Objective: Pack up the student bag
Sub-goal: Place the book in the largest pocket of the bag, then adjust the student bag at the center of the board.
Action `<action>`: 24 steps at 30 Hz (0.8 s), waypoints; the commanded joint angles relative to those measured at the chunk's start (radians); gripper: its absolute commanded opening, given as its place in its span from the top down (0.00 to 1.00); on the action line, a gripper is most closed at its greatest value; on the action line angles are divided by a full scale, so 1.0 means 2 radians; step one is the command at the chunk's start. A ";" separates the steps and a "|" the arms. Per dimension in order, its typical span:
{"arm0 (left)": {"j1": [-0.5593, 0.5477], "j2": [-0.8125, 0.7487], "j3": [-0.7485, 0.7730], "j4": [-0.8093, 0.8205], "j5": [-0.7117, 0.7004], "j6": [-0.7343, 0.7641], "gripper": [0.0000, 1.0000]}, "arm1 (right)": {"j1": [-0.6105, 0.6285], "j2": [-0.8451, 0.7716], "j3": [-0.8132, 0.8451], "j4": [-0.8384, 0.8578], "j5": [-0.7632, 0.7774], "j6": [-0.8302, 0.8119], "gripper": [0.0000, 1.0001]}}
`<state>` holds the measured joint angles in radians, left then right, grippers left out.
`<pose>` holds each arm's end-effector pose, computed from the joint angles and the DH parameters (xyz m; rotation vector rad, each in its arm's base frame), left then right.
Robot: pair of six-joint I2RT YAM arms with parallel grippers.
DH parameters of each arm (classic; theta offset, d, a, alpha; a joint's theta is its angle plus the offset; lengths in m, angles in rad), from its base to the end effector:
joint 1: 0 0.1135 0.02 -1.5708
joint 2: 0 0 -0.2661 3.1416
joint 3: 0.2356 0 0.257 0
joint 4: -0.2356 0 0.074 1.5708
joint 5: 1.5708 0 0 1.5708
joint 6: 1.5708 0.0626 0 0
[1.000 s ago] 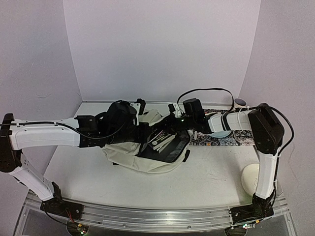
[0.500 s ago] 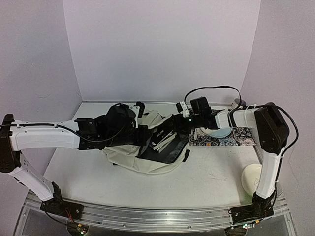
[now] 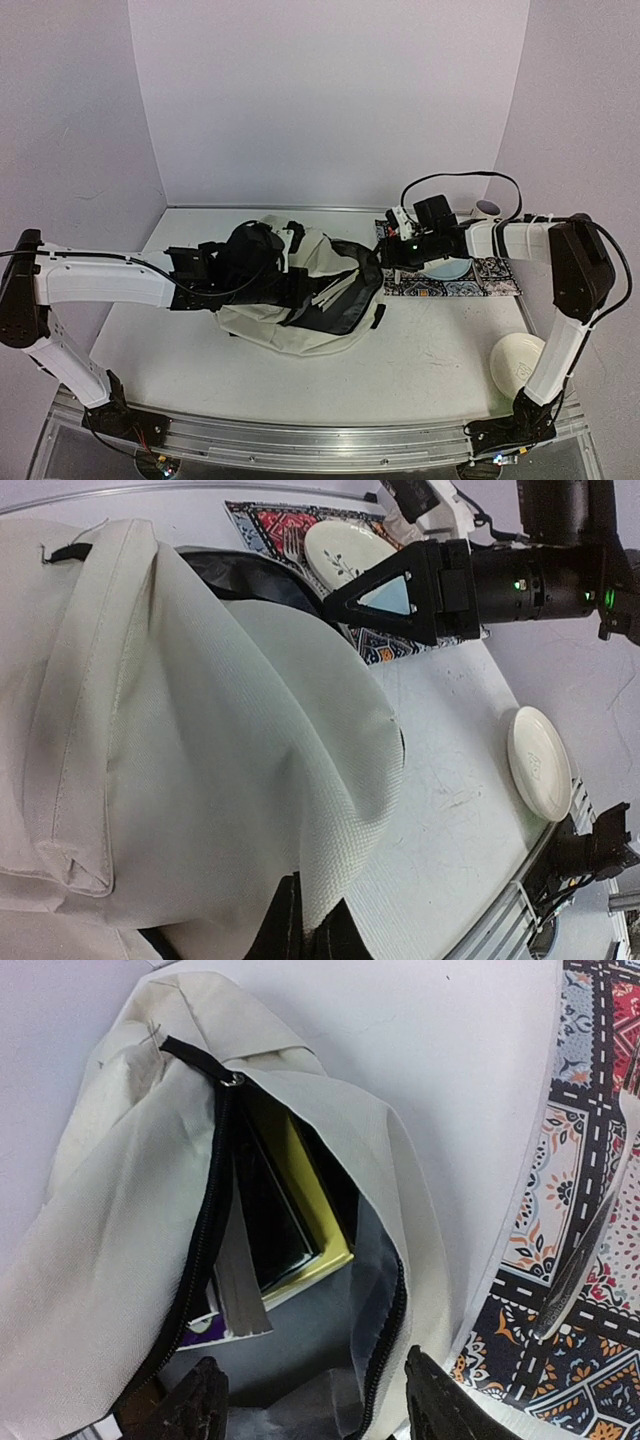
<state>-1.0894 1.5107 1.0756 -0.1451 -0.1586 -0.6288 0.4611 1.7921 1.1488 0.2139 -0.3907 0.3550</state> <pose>0.1799 -0.3229 0.2537 0.4212 2.2211 -0.8067 0.3783 0.2146 0.2163 -0.3719 2.0508 0.9022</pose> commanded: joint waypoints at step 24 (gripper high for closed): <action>-0.017 -0.010 -0.016 -0.068 0.045 0.044 0.62 | 0.136 -0.117 -0.150 -0.017 0.031 0.075 1.00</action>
<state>-1.1220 1.5694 1.0546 -0.2180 -0.0463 -0.5675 0.6498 1.6355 0.9009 0.2107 -0.3224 0.4230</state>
